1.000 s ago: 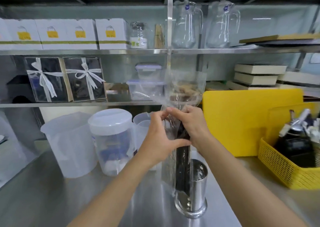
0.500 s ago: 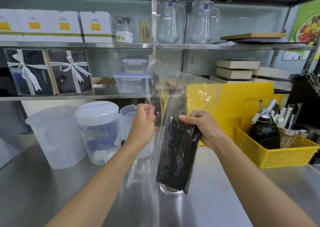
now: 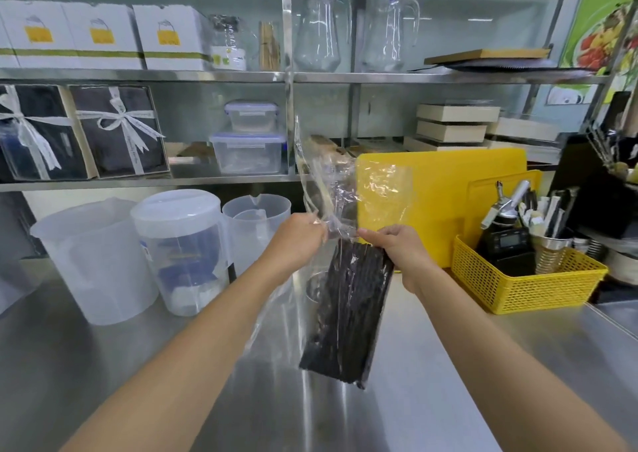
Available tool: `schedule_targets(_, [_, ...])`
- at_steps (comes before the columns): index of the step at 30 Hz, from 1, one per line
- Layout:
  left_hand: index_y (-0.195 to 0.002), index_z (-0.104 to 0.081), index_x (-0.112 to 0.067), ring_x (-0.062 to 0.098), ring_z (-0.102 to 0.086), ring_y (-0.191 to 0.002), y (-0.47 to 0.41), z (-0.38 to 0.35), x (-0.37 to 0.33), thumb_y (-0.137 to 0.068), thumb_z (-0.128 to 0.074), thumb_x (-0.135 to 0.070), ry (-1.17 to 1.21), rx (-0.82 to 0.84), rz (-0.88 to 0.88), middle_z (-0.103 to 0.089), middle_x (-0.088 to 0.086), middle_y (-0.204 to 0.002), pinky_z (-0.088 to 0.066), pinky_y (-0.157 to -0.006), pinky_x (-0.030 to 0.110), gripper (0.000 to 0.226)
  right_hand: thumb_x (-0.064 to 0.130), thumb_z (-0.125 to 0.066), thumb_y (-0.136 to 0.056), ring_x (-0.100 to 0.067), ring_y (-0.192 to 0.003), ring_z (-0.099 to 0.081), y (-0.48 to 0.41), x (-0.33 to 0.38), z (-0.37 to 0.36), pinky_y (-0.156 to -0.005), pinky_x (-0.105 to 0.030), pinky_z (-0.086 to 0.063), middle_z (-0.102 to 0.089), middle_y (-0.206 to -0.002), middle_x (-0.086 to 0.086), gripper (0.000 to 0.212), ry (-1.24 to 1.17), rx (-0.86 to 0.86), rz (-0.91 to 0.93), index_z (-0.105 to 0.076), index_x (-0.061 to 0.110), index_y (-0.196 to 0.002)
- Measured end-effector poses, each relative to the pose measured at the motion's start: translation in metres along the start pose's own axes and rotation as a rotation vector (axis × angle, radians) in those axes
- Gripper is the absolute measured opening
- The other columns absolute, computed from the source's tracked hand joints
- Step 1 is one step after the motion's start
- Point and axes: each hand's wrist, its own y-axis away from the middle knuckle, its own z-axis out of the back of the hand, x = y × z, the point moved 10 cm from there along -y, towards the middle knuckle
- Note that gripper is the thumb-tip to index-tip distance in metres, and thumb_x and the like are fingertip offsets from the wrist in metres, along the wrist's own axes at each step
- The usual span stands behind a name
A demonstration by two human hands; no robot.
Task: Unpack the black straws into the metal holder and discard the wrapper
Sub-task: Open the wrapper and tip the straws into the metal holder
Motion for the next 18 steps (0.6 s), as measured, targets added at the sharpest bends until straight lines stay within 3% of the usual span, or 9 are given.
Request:
schedule_targets(3, [-0.092, -0.057, -0.001, 0.032, -0.061, -0.070, -0.005, -0.006, 0.015, -0.091, -0.036, -0.006, 0.134, 0.003, 0.145, -0.058, 0.013, -0.076, -0.055, -0.069, 0.045, 0.022, 0.044, -0.068, -0.076, -0.027, -0.107, -0.049, 0.002, 0.006, 0.020, -0.089, -0.041, -0.040, -0.051, -0.115, -0.009, 0.062, 0.342, -0.249, 0.063, -0.042, 0.009, -0.119])
schedule_targets(5, [-0.106, -0.055, 0.002, 0.029, -0.061, -0.060, -0.008, -0.004, 0.025, -0.090, -0.034, -0.005, 0.258, -0.042, 0.226, -0.060, 0.015, -0.075, -0.055, -0.070, 0.047, 0.028, 0.044, -0.066, -0.077, -0.023, -0.110, -0.049, 0.015, 0.030, 0.020, -0.093, -0.039, -0.039, -0.049, -0.125, -0.008, 0.066, 0.418, -0.316, 0.221, -0.039, 0.010, -0.128])
schedule_targets(8, [-0.106, -0.057, 0.000, 0.032, -0.063, -0.069, -0.009, -0.001, 0.030, -0.090, -0.035, -0.006, 0.437, -0.084, 0.301, -0.063, 0.021, -0.088, -0.056, -0.062, 0.043, 0.028, 0.047, -0.066, -0.075, -0.013, -0.103, -0.052, 0.033, 0.044, -0.024, -0.081, -0.023, -0.043, -0.055, -0.118, -0.003, 0.062, 0.150, 0.103, 0.255, -0.046, 0.014, -0.123])
schedule_targets(10, [-0.100, -0.057, -0.002, 0.032, -0.062, -0.076, -0.009, 0.001, 0.036, -0.088, -0.036, -0.003, 0.559, -0.108, 0.367, -0.060, 0.018, -0.089, -0.057, -0.060, 0.044, 0.024, 0.058, -0.063, -0.067, -0.014, -0.112, -0.050, 0.043, 0.041, -0.053, -0.084, -0.025, -0.042, -0.052, -0.123, 0.002, 0.079, 0.211, 0.333, 0.183, -0.041, 0.019, -0.132])
schedule_targets(12, [-0.100, -0.054, -0.003, 0.032, -0.061, -0.081, -0.006, -0.002, 0.042, -0.083, -0.037, -0.003, 0.719, -0.116, 0.454, -0.056, 0.017, -0.091, -0.056, -0.064, 0.044, 0.024, 0.053, -0.067, -0.069, -0.008, -0.106, -0.049, 0.054, 0.037, -0.075, -0.078, -0.020, -0.040, -0.047, -0.121, 0.010, 0.088, 0.312, 0.492, 0.145, -0.028, 0.023, -0.140])
schedule_targets(14, [-0.114, -0.049, -0.004, 0.030, -0.062, -0.082, -0.002, -0.005, 0.044, -0.086, -0.040, -0.010, 0.849, -0.134, 0.519, -0.055, 0.017, -0.094, -0.055, -0.059, 0.038, 0.030, 0.037, -0.073, -0.073, 0.000, -0.092, -0.049, 0.062, 0.035, -0.092, -0.069, -0.012, -0.037, -0.046, -0.107, 0.017, 0.085, 0.435, 0.574, 0.154, -0.023, 0.023, -0.141])
schedule_targets(16, [-0.120, -0.045, -0.011, 0.024, -0.055, -0.071, 0.003, -0.005, 0.041, -0.093, -0.042, -0.017, 0.973, -0.172, 0.529, -0.050, 0.015, -0.090, -0.051, -0.056, 0.037, 0.028, 0.023, -0.073, -0.075, -0.007, -0.092, -0.052, 0.059, 0.038, -0.099, -0.071, -0.016, -0.043, -0.049, -0.107, 0.008, 0.072, 0.619, 0.496, 0.245, -0.031, 0.016, -0.133])
schedule_targets(18, [-0.114, -0.045, -0.009, 0.025, -0.055, -0.082, 0.003, -0.006, 0.036, -0.092, -0.050, -0.021, 1.047, -0.153, 0.501, -0.052, 0.015, -0.100, -0.050, -0.077, 0.042, 0.026, 0.012, -0.063, -0.080, -0.021, -0.090, -0.055, 0.048, 0.050, -0.093, -0.069, -0.027, -0.046, -0.056, -0.098, -0.003, 0.037, 0.696, 0.307, 0.375, -0.047, 0.012, -0.113])
